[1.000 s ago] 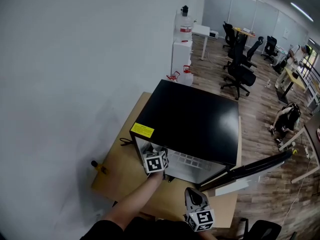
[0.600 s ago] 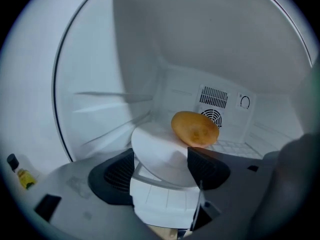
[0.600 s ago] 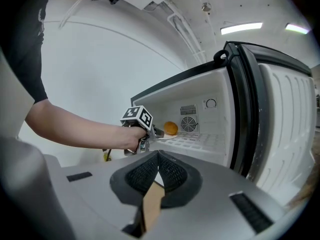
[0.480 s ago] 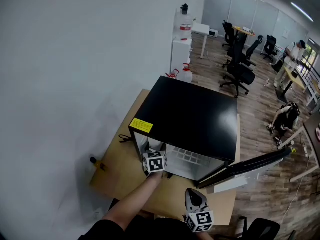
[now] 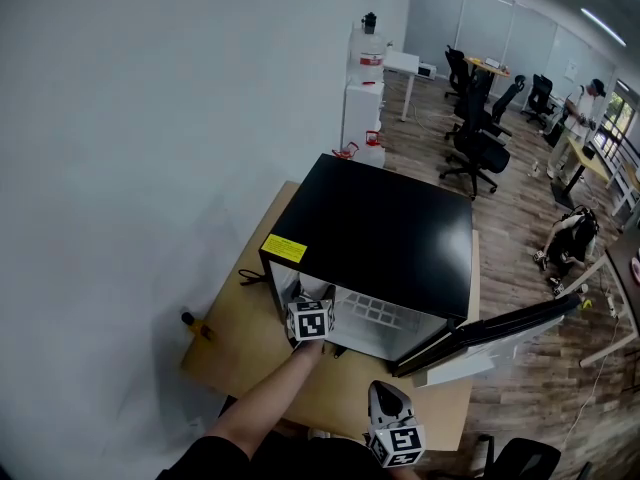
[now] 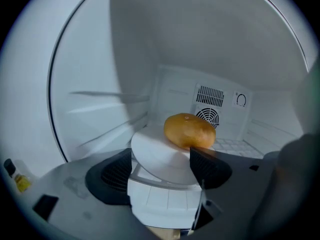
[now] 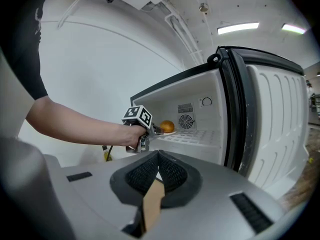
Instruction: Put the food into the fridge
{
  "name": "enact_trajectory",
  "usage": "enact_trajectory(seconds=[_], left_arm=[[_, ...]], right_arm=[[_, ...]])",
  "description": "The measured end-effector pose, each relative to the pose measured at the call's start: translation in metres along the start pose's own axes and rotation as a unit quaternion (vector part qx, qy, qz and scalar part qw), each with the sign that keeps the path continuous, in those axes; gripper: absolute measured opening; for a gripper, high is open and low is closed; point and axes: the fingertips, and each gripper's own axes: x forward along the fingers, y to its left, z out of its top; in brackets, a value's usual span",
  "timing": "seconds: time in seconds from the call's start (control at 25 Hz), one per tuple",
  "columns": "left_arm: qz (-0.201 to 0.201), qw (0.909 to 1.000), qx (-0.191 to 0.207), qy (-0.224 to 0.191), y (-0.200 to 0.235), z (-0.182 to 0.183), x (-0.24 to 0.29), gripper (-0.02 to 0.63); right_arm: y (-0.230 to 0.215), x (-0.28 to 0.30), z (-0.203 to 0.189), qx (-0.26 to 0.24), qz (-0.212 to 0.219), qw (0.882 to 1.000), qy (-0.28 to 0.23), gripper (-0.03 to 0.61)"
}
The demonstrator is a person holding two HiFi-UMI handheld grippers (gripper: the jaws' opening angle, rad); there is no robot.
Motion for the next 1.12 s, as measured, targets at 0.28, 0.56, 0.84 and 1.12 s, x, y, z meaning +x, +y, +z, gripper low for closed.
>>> enact_trajectory(seconds=[0.28,0.56,0.84,1.12], left_arm=[[-0.007,0.9998,-0.003,-0.018,0.001,0.008,-0.012,0.333],[-0.032,0.9979,-0.031,-0.046,0.001,0.013,-0.031,0.333],[-0.067,0.994,-0.04,-0.076,0.006,0.019,-0.071,0.333],[-0.101,0.9865,-0.056,-0.116,0.014,0.028,-0.136,0.333]], right_arm=[[0.0,0.001,0.0,-0.001,0.005,1.0,-0.002,0.06],[0.0,0.002,0.0,-0.003,0.007,1.0,-0.006,0.06],[0.01,0.012,0.002,-0.013,0.02,1.0,-0.01,0.06],[0.027,0.016,0.012,-0.024,0.018,0.999,-0.02,0.06]])
